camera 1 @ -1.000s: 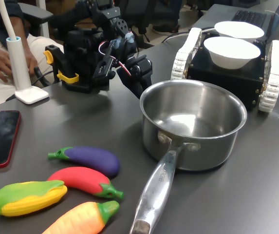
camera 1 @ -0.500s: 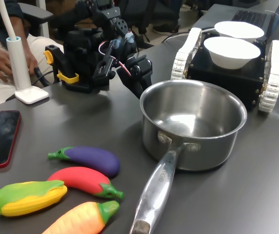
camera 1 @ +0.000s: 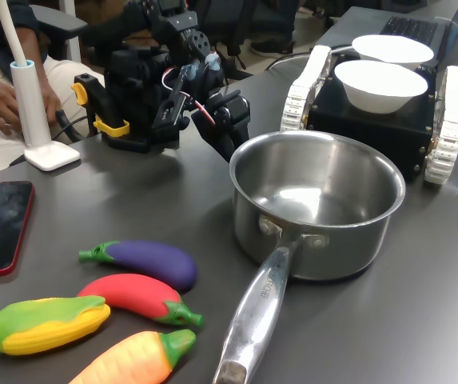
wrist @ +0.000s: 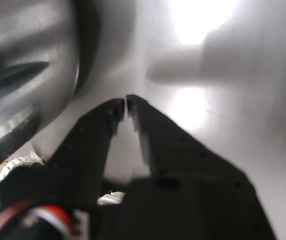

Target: Pick up the brinjal and place them in the pan

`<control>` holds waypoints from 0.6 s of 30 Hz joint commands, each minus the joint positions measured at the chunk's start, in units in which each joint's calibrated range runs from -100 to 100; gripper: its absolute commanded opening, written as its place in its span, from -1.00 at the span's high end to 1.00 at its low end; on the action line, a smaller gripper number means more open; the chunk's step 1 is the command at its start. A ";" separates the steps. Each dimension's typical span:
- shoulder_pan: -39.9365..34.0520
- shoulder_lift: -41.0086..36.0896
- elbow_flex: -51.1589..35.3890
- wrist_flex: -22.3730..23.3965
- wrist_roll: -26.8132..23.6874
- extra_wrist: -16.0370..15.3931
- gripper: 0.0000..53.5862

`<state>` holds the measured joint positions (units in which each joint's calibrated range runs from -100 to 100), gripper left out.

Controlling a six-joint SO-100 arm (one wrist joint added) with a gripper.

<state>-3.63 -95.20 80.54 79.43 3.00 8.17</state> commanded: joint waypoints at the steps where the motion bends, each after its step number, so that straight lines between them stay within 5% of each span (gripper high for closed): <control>1: 1.11 -0.24 -4.44 -2.03 0.29 0.57 1.00; 18: -0.04 -0.24 -4.44 -1.95 0.83 0.65 1.00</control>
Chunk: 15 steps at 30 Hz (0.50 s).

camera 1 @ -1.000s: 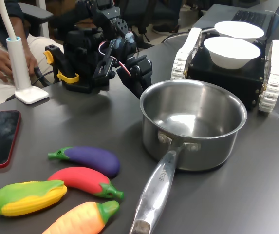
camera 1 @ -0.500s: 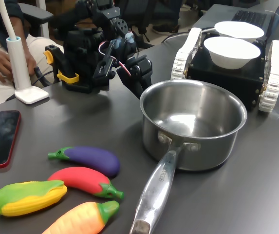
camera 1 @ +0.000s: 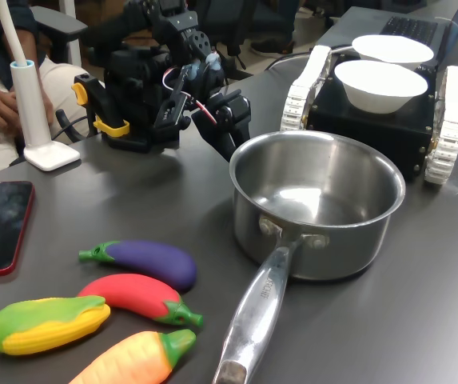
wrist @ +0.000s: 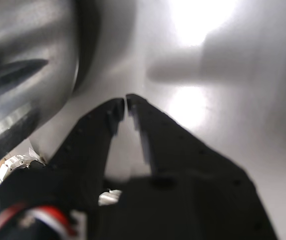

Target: Pick up the brinjal and place them in the pan

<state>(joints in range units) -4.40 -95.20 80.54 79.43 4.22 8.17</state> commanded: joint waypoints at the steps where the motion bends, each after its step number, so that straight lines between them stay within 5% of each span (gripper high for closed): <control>1: 0.73 -0.24 -4.44 -1.95 -0.39 0.65 1.00; 15: 0.73 -0.24 -5.26 -0.41 0.20 0.57 1.00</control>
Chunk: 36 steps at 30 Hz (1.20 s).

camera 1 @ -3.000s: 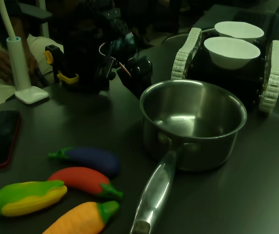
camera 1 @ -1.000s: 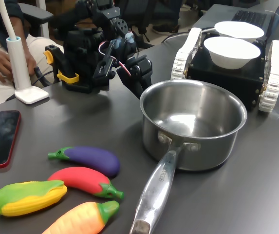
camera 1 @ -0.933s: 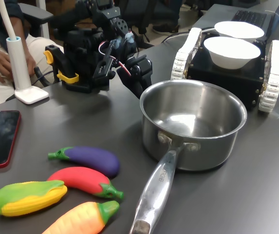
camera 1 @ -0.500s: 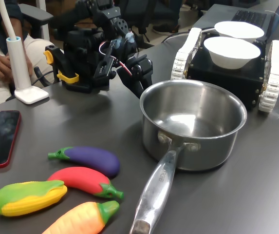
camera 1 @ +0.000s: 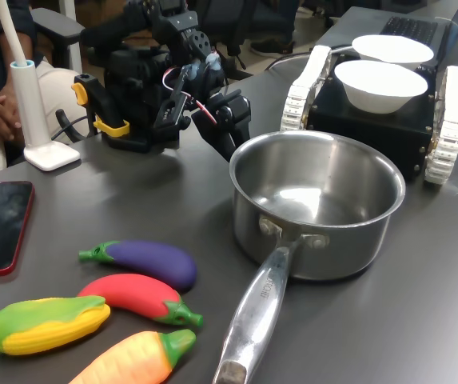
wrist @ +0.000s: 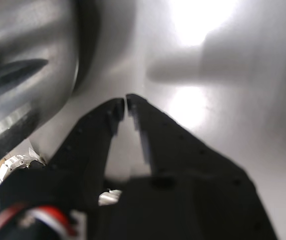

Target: Pick up the brinjal and place them in the pan

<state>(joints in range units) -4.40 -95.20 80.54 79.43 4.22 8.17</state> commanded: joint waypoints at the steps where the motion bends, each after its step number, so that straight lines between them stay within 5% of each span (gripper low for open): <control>1: 0.27 -0.24 -5.44 -0.16 0.24 0.57 1.00; 20: -0.07 0.18 -12.35 6.50 1.51 0.57 1.00; 36: 9.33 13.00 -29.16 9.48 4.30 0.65 1.00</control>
<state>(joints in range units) 0.44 -85.94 61.18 88.10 7.30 8.17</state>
